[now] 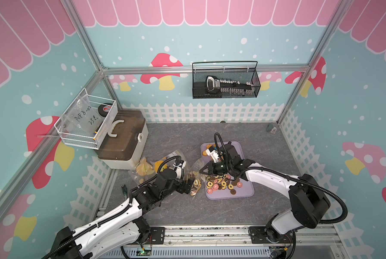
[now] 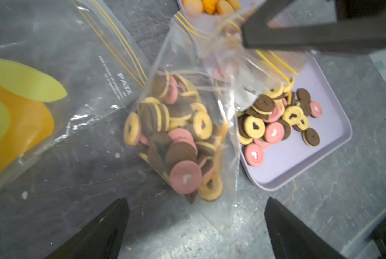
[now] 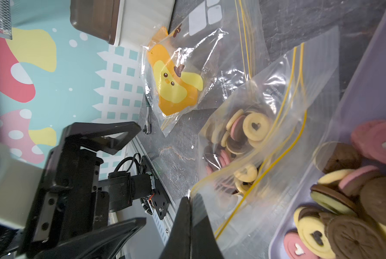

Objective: Pour cookies out of the ziploc bag
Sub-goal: 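Pour the cookies out of the ziploc bag onto the tray.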

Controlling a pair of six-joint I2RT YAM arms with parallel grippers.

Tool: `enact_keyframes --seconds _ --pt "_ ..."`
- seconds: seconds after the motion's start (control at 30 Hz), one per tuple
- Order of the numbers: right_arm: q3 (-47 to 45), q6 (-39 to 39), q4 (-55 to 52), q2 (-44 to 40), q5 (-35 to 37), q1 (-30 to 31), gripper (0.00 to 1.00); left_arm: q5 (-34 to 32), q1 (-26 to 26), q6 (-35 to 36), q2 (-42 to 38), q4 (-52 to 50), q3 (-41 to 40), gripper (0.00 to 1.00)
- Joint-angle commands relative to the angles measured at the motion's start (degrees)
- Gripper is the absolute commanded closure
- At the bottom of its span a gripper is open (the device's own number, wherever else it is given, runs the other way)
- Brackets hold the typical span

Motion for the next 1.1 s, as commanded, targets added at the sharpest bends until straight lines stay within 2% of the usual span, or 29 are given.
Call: enact_keyframes --seconds 0.0,0.17,0.27,0.37,0.57,0.67,0.87,1.07 --pt "3.4 -3.7 -2.7 0.3 2.2 0.0 1.0 -6.3 -0.2 -10.9 0.4 1.0 -2.2 0.01" --pt "4.2 -4.8 -4.6 4.0 2.6 -0.5 1.0 -1.2 -0.4 -19.3 4.4 0.9 -3.2 0.01" --pt "5.5 -5.1 -4.5 5.7 3.0 -0.6 1.0 -0.4 -3.3 -22.1 5.4 1.8 -4.6 0.01" --pt "7.9 -5.1 -4.5 7.7 2.9 -0.6 1.0 -4.1 -8.7 -22.4 4.2 2.2 -5.4 0.01" --pt "11.4 -4.5 -4.5 11.1 2.2 -0.8 1.0 -6.6 -14.9 -22.4 4.1 0.6 -5.8 0.01" --pt "12.3 -4.2 -4.5 12.1 1.5 -0.8 1.0 -10.5 -18.2 -22.1 4.8 -1.2 -4.6 0.01" --pt "13.0 -3.9 -4.5 12.4 1.3 -0.8 1.0 -14.4 -20.8 -23.8 14.3 -7.2 1.4 0.06" --pt "13.0 -3.7 -4.6 12.6 0.7 -0.8 1.0 -16.7 -23.4 -23.3 24.4 -7.3 7.8 0.1"
